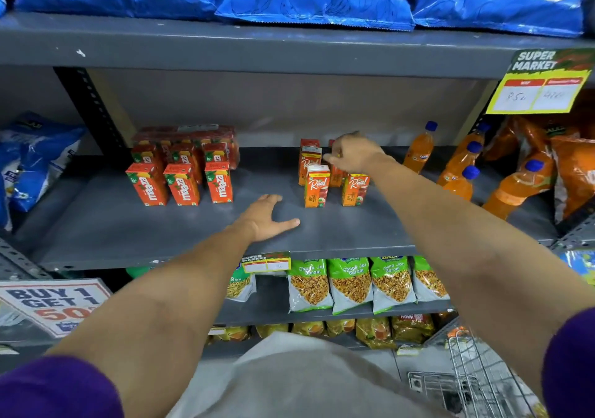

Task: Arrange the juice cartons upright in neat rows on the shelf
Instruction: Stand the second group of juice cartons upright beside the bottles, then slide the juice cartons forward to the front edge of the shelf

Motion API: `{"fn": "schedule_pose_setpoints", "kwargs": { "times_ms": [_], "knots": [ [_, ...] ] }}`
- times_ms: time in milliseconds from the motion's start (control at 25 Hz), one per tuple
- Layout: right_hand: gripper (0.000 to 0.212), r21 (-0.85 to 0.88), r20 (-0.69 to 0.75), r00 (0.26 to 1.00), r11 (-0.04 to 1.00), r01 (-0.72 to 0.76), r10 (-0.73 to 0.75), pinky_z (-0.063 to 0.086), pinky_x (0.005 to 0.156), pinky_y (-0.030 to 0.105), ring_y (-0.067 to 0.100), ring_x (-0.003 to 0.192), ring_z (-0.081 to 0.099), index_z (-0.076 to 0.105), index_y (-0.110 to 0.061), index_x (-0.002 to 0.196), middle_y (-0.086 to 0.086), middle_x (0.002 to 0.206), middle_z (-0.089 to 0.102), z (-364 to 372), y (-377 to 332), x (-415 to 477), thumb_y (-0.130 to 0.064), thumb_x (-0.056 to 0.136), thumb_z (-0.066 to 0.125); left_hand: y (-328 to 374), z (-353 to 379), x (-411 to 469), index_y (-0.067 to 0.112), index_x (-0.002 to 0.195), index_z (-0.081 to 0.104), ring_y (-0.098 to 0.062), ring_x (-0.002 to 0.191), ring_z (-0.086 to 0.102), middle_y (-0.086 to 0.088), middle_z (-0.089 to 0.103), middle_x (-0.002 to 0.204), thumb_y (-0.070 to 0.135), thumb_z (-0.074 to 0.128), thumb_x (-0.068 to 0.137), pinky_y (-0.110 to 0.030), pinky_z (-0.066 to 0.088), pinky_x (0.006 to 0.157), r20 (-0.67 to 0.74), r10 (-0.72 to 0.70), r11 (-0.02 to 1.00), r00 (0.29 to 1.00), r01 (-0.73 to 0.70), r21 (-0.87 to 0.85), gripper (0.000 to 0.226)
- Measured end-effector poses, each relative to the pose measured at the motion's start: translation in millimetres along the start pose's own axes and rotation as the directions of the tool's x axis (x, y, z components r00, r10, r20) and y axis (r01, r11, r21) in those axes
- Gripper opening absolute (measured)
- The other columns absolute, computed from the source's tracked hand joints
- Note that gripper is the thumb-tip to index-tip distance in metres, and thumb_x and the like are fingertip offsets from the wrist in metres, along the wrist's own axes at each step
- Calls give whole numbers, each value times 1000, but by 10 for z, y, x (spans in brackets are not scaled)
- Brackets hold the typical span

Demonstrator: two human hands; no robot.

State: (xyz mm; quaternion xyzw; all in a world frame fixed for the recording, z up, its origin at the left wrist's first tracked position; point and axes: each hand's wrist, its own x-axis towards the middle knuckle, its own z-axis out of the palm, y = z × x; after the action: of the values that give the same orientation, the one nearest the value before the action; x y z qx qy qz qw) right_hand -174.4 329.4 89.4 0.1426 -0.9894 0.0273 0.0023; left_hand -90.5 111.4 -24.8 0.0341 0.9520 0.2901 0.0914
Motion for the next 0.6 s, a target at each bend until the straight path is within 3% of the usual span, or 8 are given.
{"fn": "schedule_pose_setpoints", "kwargs": {
  "times_ms": [120,240,360,480,600],
  "knots": [
    [30,31,-97,987,992,-126,129,51,82,37,33,104,61,60,-16,116,14,117,65,24,543,-170,-24,88,52,385,15,227,18,147,32,-26,133,47,-6,41,152,47,77,75,-38,37,112,34,14,995,999,-11,-97,90],
    [53,252,49,960,926,-281,277,49,97,38,33,121,55,47,-12,135,16,134,57,230,890,-332,-12,84,62,583,40,463,15,141,39,-28,131,50,-9,50,145,35,82,73,-38,40,108,35,-9,993,999,13,-120,83],
    [73,367,248,941,877,-310,229,43,105,41,32,131,48,35,-11,142,12,143,48,594,813,-400,-22,81,73,647,97,568,15,138,42,-29,121,57,-11,59,135,30,83,72,-46,50,98,14,-56,980,998,57,-190,80],
    [60,506,171,958,813,-287,232,42,102,40,32,127,52,37,-9,137,12,137,55,827,550,-317,-23,87,67,703,148,608,13,138,44,-30,120,57,-11,60,133,26,79,77,-41,46,102,-55,-59,981,997,47,-189,71],
    [53,482,152,971,844,-235,184,41,105,41,32,126,52,36,-8,139,14,139,54,851,352,-245,-21,93,59,733,161,639,14,137,47,-31,122,57,-11,60,134,21,75,83,-45,45,105,-51,-63,973,997,50,-223,61]
  ]
}}
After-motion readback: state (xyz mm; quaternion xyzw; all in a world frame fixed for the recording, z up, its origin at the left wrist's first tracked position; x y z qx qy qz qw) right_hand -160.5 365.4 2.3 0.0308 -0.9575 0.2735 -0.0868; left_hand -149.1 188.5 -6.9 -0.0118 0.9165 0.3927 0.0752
